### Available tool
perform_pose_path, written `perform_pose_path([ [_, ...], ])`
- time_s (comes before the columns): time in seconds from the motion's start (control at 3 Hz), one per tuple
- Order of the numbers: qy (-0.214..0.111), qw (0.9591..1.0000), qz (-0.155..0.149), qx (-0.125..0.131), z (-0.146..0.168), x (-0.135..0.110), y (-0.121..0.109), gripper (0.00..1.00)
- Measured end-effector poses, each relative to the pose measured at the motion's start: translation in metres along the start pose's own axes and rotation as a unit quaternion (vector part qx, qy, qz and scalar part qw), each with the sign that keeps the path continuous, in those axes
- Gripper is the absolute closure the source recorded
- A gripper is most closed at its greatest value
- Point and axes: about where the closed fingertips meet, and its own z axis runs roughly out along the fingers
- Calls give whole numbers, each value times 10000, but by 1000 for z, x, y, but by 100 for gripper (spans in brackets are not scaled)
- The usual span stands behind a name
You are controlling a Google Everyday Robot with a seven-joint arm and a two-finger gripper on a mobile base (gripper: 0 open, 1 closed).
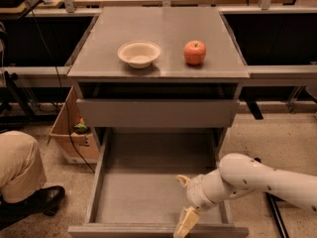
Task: Close middle drawer
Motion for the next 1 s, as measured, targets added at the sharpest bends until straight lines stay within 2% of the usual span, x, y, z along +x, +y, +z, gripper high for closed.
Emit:
perform_pose_path([
  [0.67,-307,9995,85,-76,60,19,10,0],
  [1.0,-347,9992,155,-123,89,25,13,0],
])
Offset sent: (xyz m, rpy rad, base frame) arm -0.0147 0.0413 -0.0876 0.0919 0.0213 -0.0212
